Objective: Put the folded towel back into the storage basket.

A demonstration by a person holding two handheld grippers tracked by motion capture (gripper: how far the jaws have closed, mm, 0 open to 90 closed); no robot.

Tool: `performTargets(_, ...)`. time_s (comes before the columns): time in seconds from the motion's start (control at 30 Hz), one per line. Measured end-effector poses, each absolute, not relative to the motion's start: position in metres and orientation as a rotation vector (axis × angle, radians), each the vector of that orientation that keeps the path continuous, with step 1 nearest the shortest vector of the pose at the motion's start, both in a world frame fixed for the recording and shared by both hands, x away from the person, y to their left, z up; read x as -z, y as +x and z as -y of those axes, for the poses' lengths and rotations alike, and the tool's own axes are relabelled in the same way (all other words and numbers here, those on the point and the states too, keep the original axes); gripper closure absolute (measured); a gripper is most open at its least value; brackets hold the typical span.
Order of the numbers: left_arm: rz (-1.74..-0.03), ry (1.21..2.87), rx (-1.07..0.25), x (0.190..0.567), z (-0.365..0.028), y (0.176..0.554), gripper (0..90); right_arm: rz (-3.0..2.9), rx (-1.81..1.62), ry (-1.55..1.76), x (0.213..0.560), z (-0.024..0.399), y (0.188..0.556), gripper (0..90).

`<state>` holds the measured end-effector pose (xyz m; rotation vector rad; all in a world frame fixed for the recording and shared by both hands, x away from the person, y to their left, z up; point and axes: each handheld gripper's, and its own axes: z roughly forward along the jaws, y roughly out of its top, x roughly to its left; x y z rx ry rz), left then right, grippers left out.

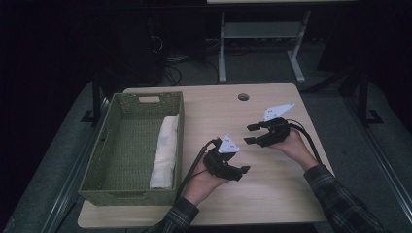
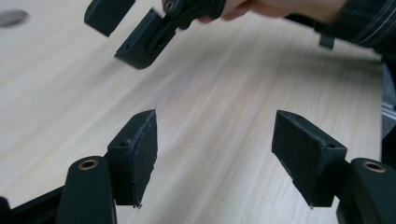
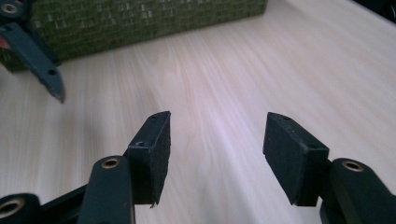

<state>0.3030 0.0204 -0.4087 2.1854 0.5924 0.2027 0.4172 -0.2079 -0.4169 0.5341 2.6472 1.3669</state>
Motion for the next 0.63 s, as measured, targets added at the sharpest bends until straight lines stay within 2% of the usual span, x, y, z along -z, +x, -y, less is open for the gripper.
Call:
performTargets(0.33,-0.564,2.275,-0.184,0.444,-0.015,0.302,28.7,-2.688,-1.312,0.59,0.459,0.225,0.401,39.8)
performTargets(0.63,-0.572,2.296,-0.164,0.454,-0.016,0.304,28.5,-2.68,-1.299,0.611,0.465,0.232,0.398,37.8)
